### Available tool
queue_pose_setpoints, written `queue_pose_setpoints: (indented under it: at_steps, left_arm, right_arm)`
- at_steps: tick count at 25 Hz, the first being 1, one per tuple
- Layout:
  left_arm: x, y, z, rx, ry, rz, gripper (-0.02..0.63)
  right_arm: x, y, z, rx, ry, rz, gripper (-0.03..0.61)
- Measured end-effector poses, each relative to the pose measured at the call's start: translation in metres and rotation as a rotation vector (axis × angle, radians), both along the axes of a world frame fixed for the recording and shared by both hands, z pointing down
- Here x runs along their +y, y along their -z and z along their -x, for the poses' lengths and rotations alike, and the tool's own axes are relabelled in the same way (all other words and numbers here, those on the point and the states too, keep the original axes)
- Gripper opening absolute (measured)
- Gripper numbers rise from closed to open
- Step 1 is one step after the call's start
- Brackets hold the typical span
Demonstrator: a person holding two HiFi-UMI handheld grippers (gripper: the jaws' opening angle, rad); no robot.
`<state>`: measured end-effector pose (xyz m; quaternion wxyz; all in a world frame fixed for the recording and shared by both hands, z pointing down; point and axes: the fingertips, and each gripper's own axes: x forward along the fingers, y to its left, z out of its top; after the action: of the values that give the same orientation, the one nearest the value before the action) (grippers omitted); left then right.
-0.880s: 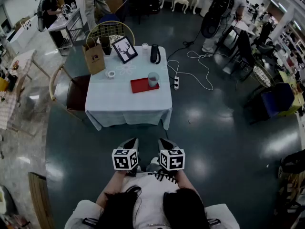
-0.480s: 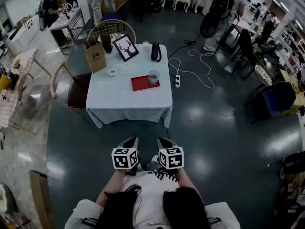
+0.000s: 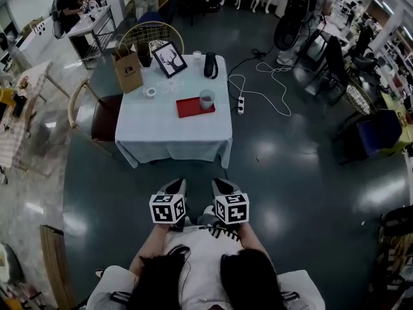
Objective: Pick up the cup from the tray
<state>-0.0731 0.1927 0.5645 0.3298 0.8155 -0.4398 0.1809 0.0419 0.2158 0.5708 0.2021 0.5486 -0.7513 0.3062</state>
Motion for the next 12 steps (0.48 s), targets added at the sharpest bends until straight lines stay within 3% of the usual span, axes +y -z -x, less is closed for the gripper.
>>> queue_pose_setpoints:
  at_steps: [4,12]
  left_arm:
    - [-0.001,-0.001,-0.010,-0.001,-0.006,0.012,0.000]
    - [-0.016,-0.006,-0.029,-0.013,0.060,0.022,0.000]
  right_arm:
    - [-0.007,0.005,-0.002,-0.068,0.037,-0.026,0.234]
    - [-0.025,-0.002,-0.032,-0.103,0.072,-0.032,0.268]
